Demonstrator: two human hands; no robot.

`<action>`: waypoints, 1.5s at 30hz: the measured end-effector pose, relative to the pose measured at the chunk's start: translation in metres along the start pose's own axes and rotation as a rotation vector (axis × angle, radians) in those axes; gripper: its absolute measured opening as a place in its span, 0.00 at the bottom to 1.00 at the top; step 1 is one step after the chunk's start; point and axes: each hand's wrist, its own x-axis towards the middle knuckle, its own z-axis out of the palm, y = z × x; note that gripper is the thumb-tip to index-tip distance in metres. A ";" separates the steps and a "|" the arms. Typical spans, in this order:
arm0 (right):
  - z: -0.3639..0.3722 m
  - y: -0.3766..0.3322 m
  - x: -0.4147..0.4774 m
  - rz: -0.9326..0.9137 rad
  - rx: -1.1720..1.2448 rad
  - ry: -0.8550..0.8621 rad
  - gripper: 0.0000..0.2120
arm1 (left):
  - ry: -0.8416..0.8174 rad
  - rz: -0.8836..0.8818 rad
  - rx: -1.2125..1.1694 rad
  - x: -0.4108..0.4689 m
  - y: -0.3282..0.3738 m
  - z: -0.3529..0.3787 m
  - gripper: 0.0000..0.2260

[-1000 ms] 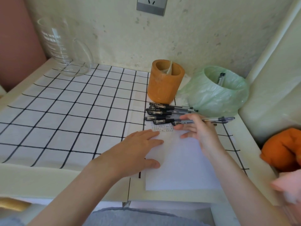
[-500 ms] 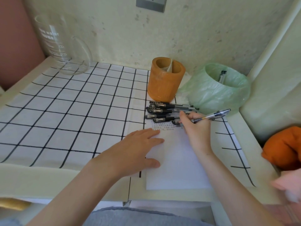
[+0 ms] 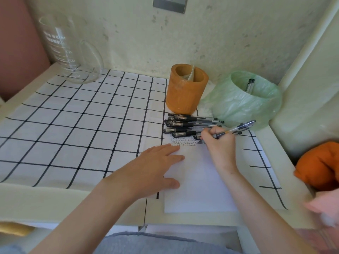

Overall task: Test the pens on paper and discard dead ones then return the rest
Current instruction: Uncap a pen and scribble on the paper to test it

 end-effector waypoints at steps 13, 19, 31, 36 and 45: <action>0.000 -0.001 -0.002 -0.016 -0.015 0.006 0.19 | 0.000 -0.006 0.005 0.001 -0.001 0.000 0.30; 0.000 -0.003 -0.002 0.018 -0.011 -0.003 0.21 | 0.002 -0.004 0.002 0.001 -0.001 0.000 0.30; -0.001 -0.004 -0.002 0.013 -0.003 -0.036 0.19 | -0.002 0.002 0.012 0.001 -0.001 -0.001 0.30; 0.000 -0.005 -0.003 0.013 -0.010 -0.040 0.20 | 0.001 0.001 0.005 0.001 -0.002 -0.001 0.30; -0.001 -0.006 -0.003 0.032 0.010 -0.014 0.20 | 0.004 0.004 -0.001 0.001 -0.003 0.000 0.30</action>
